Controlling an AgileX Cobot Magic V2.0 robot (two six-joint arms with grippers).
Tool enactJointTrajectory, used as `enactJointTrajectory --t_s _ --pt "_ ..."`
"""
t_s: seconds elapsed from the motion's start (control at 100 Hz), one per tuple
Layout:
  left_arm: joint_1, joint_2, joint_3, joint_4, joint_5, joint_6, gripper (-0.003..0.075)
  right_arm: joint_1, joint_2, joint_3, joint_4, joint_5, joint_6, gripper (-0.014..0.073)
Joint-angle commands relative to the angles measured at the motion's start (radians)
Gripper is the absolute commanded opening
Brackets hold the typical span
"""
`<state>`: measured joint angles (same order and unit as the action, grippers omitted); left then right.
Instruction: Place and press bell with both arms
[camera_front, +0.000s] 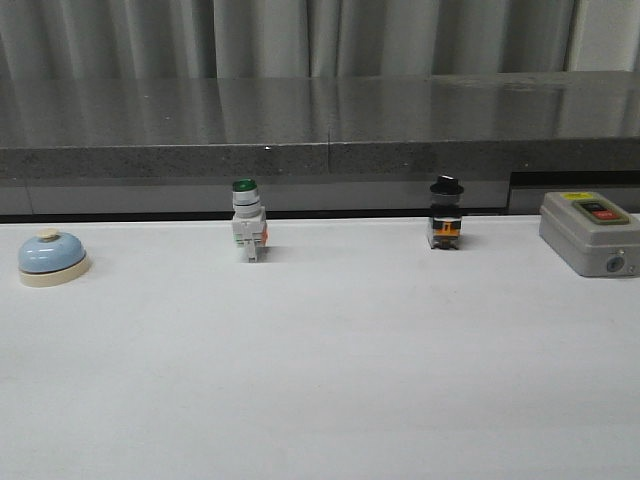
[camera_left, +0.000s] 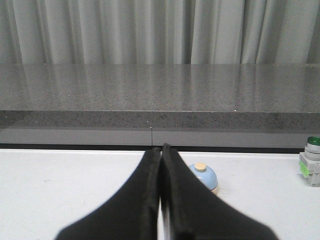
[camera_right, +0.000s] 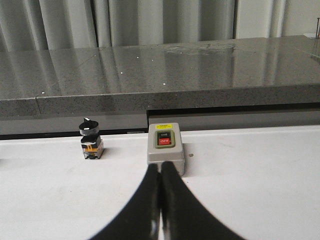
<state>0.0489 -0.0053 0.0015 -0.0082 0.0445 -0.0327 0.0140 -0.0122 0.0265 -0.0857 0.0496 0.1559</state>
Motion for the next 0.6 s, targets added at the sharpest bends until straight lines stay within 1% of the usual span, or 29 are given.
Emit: enactJointTrajectory --t_s 0.0,0.48,0.59 --pt "0.001 -0.030 0.041 0.000 -0.073 -0.002 -0.0020 -0.006 -0.016 -0.015 -0.002 -0.075 -0.003 -0.0060" --pt "0.001 -0.028 0.041 0.008 -0.073 -0.002 -0.0020 -0.006 -0.016 -0.015 -0.002 -0.075 -0.003 -0.0060" --pt "0.001 -0.028 0.027 0.002 -0.117 -0.002 -0.0020 -0.006 -0.016 -0.015 -0.002 -0.075 -0.003 -0.0060"
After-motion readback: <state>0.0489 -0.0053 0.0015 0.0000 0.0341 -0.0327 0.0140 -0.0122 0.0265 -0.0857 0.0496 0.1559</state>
